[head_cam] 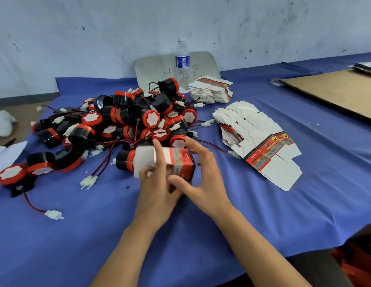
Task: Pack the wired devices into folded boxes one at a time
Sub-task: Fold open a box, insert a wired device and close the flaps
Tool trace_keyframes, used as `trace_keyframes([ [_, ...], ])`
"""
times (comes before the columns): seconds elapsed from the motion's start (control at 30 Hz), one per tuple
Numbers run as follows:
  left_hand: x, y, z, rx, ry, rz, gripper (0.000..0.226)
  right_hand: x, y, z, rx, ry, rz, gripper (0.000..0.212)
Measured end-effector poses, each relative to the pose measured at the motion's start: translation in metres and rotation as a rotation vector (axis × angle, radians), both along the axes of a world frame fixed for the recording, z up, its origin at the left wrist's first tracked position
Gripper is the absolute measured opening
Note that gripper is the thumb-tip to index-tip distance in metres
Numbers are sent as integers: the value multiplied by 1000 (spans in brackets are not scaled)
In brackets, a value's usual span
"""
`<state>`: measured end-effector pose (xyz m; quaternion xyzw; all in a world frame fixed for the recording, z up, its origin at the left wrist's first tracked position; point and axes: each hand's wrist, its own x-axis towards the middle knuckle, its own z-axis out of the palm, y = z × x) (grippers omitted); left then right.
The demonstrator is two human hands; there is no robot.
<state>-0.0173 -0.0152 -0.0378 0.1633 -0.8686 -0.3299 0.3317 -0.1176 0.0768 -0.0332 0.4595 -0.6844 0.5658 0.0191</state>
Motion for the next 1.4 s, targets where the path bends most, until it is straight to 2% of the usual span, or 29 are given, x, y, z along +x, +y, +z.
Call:
trace_keyframes([
  [0.1,-1,-2,-5,-36,-16,-40,119,0,-2,1,24,-54,-43,68],
  [0.2,0,-2,-1,-55,91,-24,96,-3,-1,1,-12,-84,-161,60],
  [0.27,1,-7,1,-131,264,115,63,-8,-1,1,9,-162,-275,54],
  [0.33,3,-18,1,-198,389,371,30,-13,0,-1,84,-229,-365,40],
  [0.4,3,-33,-5,-110,268,587,15,-16,1,-3,137,-247,-420,35],
  [0.5,3,-47,-12,188,-100,582,19,-16,2,-3,124,-237,-469,35],
  [0.57,4,-51,-15,205,-176,579,22,-15,3,-2,110,-252,-464,36],
  [0.7,3,-44,-8,179,31,557,17,-14,2,-2,39,-214,-430,35],
  [0.77,4,-38,-1,200,249,531,13,-13,2,-1,-38,-189,-419,34],
  [0.87,6,-27,10,230,675,331,29,-8,3,2,-214,-144,-416,34],
  [0.93,7,-16,11,231,779,214,39,-4,4,3,-325,-84,-404,34],
  [1.03,1,0,7,171,762,45,43,0,6,5,-385,25,-332,38],
  [1.13,-2,9,3,-50,663,-55,39,-1,8,2,-376,107,-236,48],
  [1.23,-4,14,4,-40,507,-13,62,-4,7,0,-405,147,-178,47],
  [1.4,-1,11,5,-49,370,82,64,-3,8,-4,-492,112,-100,33],
])
